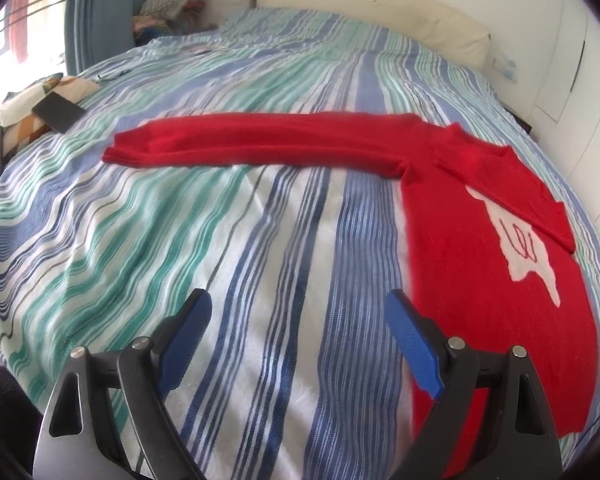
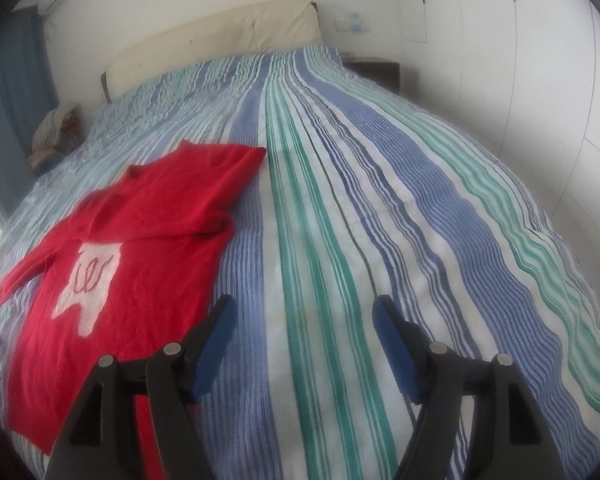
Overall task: Fold small clothes
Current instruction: 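Open the right gripper and withdraw it from the folded sleeve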
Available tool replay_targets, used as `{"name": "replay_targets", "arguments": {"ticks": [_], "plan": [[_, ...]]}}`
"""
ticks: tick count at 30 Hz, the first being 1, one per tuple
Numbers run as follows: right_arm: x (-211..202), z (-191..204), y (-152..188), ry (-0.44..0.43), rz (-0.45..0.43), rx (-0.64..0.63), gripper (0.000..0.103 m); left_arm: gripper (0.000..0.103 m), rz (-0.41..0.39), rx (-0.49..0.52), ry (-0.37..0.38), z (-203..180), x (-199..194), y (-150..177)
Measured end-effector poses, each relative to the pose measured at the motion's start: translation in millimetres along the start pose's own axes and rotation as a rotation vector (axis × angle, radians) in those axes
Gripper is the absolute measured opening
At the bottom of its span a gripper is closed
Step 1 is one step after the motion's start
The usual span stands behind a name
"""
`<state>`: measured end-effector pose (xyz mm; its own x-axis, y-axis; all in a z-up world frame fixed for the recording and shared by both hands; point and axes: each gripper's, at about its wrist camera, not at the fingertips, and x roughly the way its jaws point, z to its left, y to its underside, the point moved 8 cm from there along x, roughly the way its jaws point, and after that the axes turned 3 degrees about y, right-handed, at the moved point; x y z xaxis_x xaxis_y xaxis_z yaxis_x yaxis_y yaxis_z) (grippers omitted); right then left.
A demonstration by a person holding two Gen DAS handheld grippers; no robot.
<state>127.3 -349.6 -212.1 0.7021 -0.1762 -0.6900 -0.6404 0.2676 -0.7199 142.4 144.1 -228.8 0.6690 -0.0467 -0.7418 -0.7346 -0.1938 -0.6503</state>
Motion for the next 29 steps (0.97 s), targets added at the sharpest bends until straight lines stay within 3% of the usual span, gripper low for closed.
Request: {"name": "replay_targets", "arguments": {"ticks": [10,17,29], "plan": [[33.0,-30.8,40.6,0.062,0.079,0.082,0.073,0.09,0.01,0.015,-0.007,-2.9,2.4,2.4],[35.3,-22.3,49.5,0.084,0.056,0.018,0.086,0.09,0.013,0.037,-0.009,-7.1,3.3,3.0],[37.4,-20.4,52.3,0.068,0.051,0.012,0.093,0.09,0.011,0.012,0.001,-3.9,0.4,1.7]]}}
